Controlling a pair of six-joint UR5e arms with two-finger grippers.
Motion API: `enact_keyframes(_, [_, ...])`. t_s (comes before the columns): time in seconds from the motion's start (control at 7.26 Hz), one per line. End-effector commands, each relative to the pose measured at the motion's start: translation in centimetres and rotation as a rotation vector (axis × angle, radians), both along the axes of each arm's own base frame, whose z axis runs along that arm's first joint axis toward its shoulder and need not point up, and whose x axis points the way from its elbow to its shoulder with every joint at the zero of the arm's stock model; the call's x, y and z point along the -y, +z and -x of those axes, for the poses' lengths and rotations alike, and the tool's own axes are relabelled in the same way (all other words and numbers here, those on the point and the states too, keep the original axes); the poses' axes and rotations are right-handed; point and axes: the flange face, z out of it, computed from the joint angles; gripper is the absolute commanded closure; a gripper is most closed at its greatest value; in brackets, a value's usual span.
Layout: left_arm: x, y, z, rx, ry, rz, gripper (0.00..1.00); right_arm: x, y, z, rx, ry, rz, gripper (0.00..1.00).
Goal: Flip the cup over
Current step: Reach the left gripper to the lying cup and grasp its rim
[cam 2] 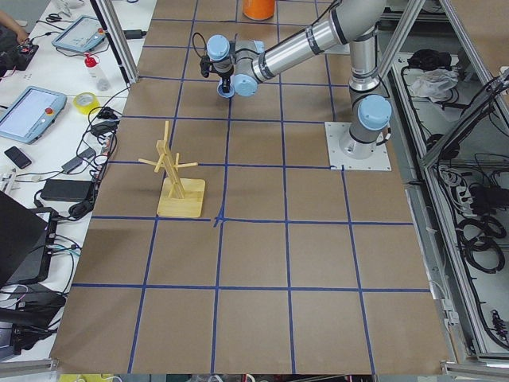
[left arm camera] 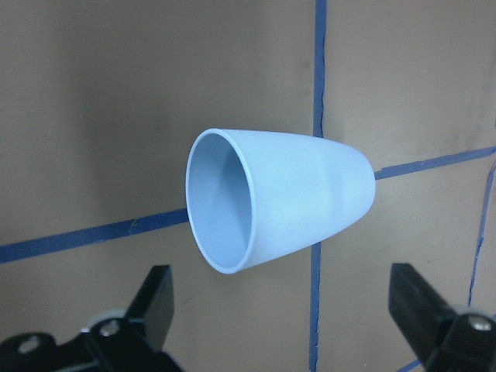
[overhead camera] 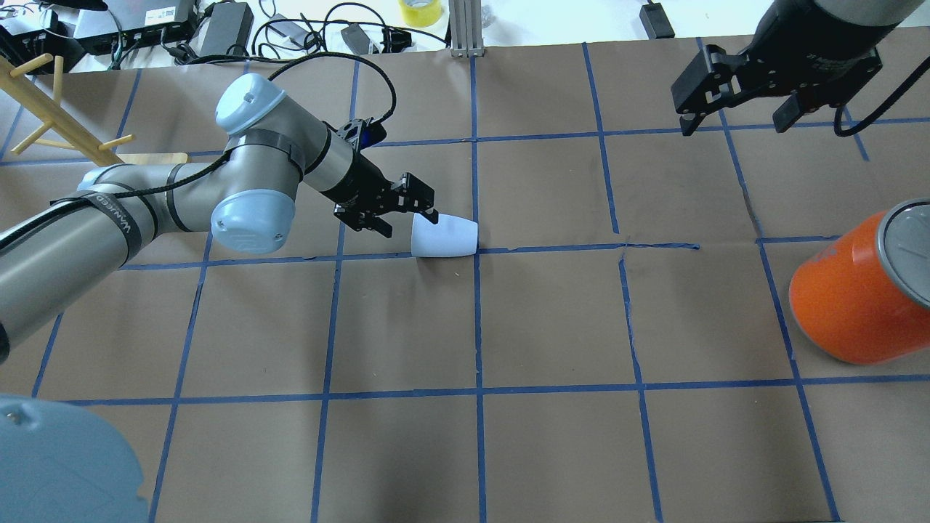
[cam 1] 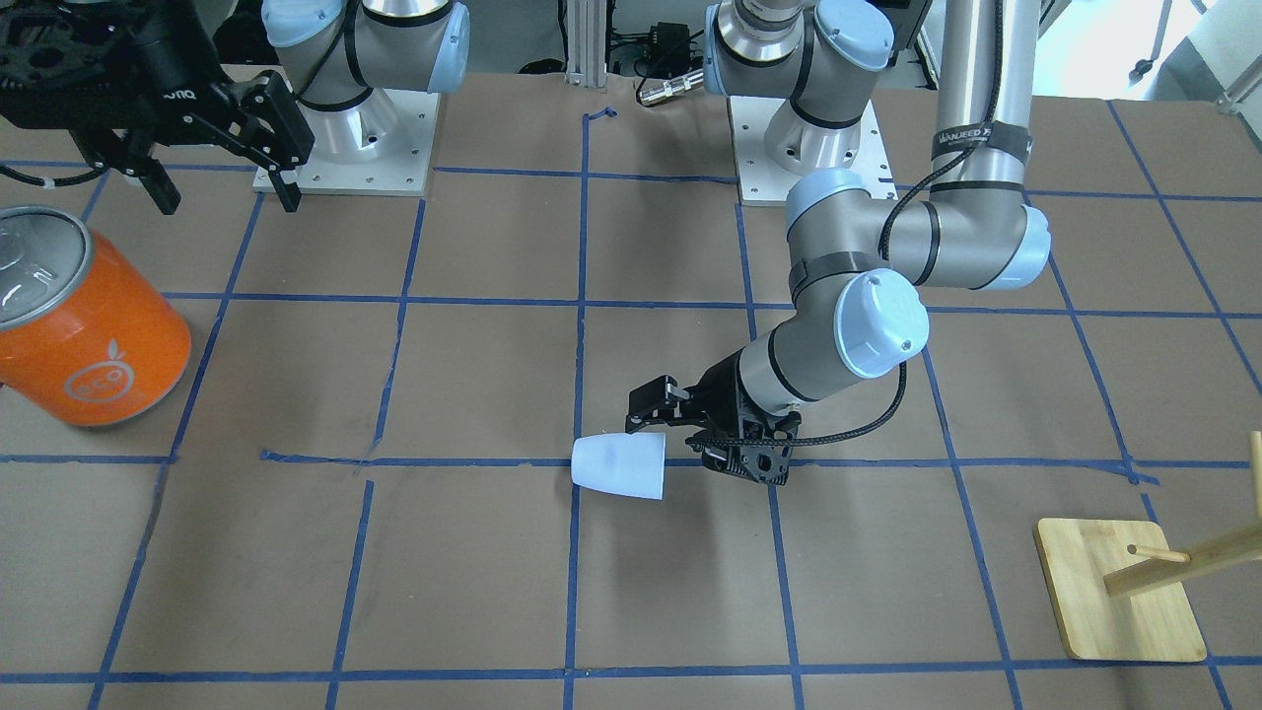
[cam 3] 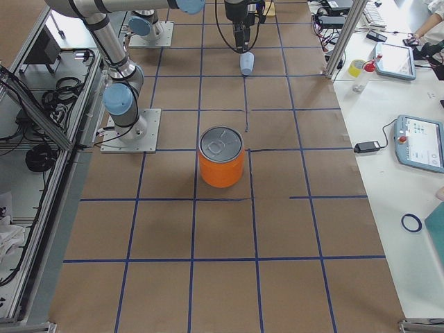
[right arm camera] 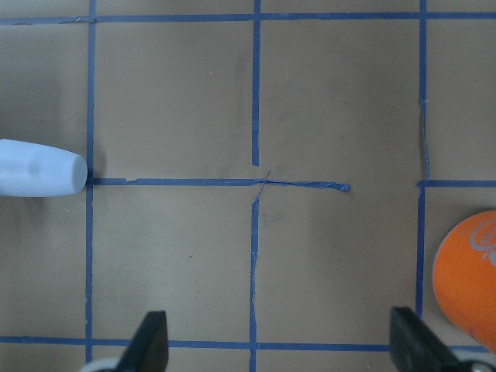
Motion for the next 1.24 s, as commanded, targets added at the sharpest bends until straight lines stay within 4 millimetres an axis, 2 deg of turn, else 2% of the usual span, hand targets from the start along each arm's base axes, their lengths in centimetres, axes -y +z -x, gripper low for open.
enact_keyframes(0.0, [0.8, -1.7, 0.3, -0.019, 0.000, 0.017, 0.00, 0.1, -0.3, 0.7, -0.006, -0.015, -0.011, 0.00])
enact_keyframes(0.28, [0.9, -2.2, 0.8, -0.053, 0.010, 0.010, 0.00, 0.0, -0.5, 0.7, -0.008, -0.016, -0.017, 0.00])
enact_keyframes(0.55, [0.7, -2.4, 3.0, -0.055, 0.016, 0.021, 0.00, 0.0, -0.6, 0.7, -0.008, -0.016, -0.019, 0.00])
enact_keyframes(0.69, [0.5, -2.7, 3.8, -0.054, 0.015, 0.024, 0.05, -0.1, -0.6, 0.7, -0.008, -0.016, -0.020, 0.00])
enact_keyframes(0.83, [0.5, -2.9, 3.8, -0.054, 0.012, 0.023, 0.32, -0.1, -0.6, 0.7, -0.008, -0.014, -0.020, 0.00])
enact_keyframes(0.96, [0.5, -2.9, 3.8, -0.055, 0.018, 0.018, 0.88, -0.1, -0.6, 0.7, -0.010, -0.014, -0.020, 0.00])
enact_keyframes(1.1, [0.3, -3.0, 3.8, -0.052, 0.019, 0.005, 1.00, -0.1, -0.7, 0.7, -0.008, -0.014, -0.022, 0.00])
